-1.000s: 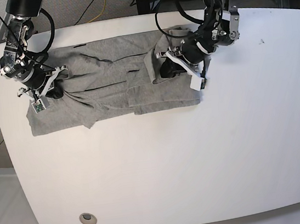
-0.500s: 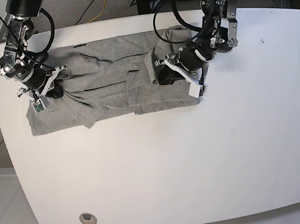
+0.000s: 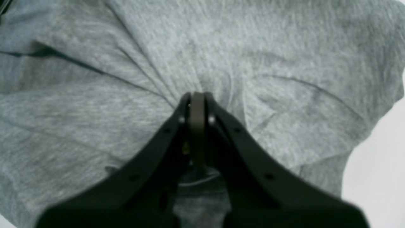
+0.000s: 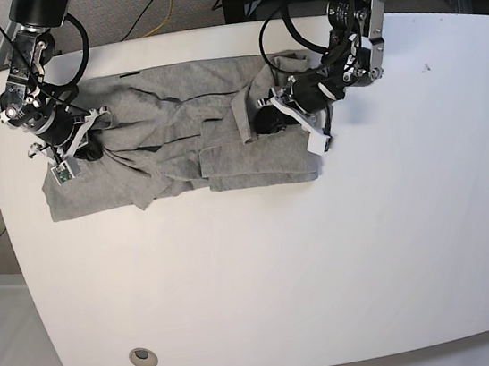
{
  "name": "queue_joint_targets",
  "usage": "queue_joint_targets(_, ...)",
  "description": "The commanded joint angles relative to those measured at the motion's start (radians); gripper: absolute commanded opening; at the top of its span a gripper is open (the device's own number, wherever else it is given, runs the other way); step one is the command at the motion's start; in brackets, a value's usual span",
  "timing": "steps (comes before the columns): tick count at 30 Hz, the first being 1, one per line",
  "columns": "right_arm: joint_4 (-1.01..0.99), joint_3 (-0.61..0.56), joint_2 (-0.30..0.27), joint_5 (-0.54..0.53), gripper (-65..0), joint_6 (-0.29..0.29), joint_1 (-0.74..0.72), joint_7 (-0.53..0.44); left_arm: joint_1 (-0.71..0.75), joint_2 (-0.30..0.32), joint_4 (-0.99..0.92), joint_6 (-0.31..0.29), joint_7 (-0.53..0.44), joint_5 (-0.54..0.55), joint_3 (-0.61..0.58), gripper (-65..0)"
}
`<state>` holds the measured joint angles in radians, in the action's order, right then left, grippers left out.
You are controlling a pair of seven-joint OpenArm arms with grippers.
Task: Fold the T-shirt properly
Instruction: 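Hold the folded end down with the left gripper and adjust its grip, then release the band end with the right gripper and move it outward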
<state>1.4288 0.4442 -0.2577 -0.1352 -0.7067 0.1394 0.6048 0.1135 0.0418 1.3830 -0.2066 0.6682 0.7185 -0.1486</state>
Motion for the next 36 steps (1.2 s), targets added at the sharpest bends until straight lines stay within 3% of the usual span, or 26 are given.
queue_joint_targets(1,-0.027,-0.005,0.001,0.153,-65.0,0.009,0.042,0.217,0.012,0.002,-0.054,0.051,0.055,-0.058,-0.001,-63.1)
queue_joint_targets(16,0.030,0.043,0.002,0.150,-63.5,0.009,0.050,0.217,0.015,0.000,-0.052,0.051,0.055,-0.056,-0.001,-63.1)
queue_joint_targets(18,0.053,0.064,0.004,0.150,-59.3,0.009,0.061,0.217,0.016,0.000,-0.052,0.051,0.055,-0.056,-0.001,-63.1)
queue_joint_targets(25,0.134,0.118,0.016,0.150,-29.9,0.009,0.067,0.218,0.016,0.000,-0.052,0.051,0.055,-0.056,-0.001,-63.1)
queue_joint_targets(27,0.149,0.123,0.018,0.150,-24.1,0.009,0.067,0.218,0.016,0.000,-0.052,0.051,0.055,-0.056,-0.001,-63.1)
queue_joint_targets(31,0.168,0.123,0.016,0.150,-21.7,0.009,0.068,0.223,0.016,0.000,-0.052,0.051,0.055,-0.056,-0.001,-63.1)
queue_joint_targets(36,0.211,0.158,0.014,0.150,-24.4,0.009,0.061,0.263,0.016,0.000,-0.052,0.051,0.055,-0.056,-0.001,-63.1)
